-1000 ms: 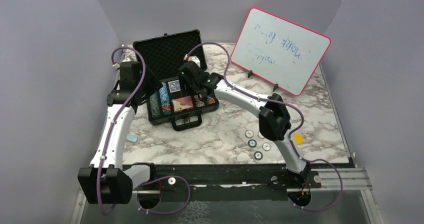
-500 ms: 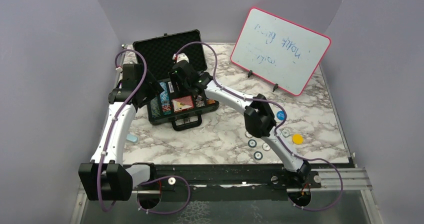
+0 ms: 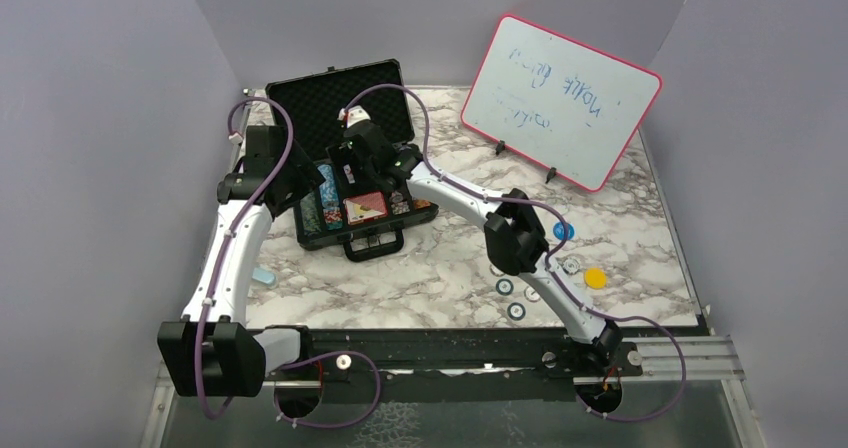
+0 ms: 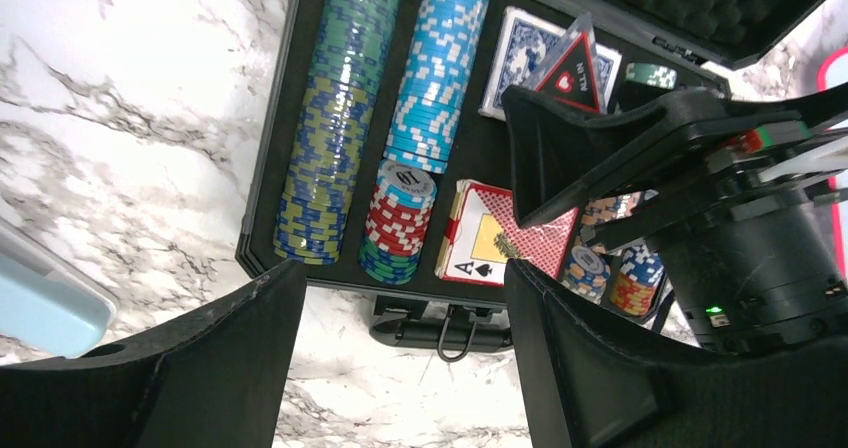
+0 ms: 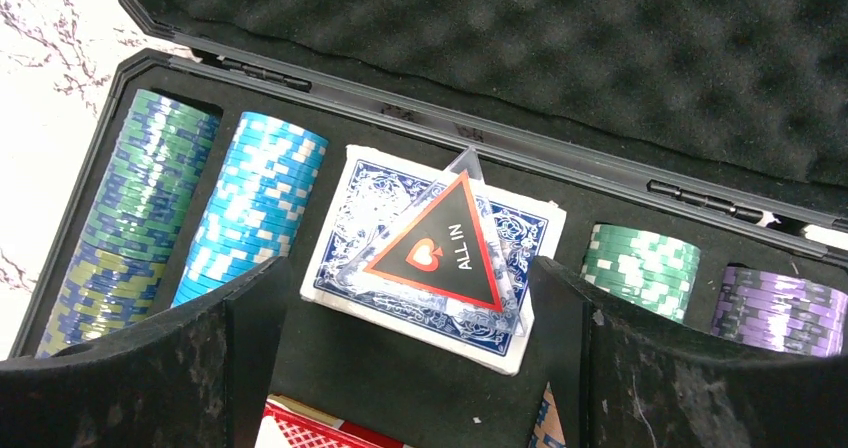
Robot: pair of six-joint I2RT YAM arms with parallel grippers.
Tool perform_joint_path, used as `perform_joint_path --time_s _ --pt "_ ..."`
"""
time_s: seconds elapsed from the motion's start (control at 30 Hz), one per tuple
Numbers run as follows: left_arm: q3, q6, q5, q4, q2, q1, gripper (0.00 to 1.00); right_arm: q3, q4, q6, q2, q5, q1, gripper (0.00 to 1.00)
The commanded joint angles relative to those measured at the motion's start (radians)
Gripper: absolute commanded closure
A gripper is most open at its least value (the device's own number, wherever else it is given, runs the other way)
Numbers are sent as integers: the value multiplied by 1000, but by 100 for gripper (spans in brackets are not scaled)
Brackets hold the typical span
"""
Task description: Pack up texas hold em set
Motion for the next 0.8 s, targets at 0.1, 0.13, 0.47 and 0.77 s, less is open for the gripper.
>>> perform_joint_path --time_s 0.1,0.13,0.47,0.77 --pt "113 53 -101 -25 -34 7 24 18 37 4 -80 -2 5 8" --pt "120 63 -100 -26 -40 7 24 3 37 7 -104 3 4 8" --pt "207 184 -43 4 -86 6 25 -543 -6 130 -555 154 -88 9" --pt "217 246 118 78 -95 2 25 -1054 -130 287 -924 270 -362 10"
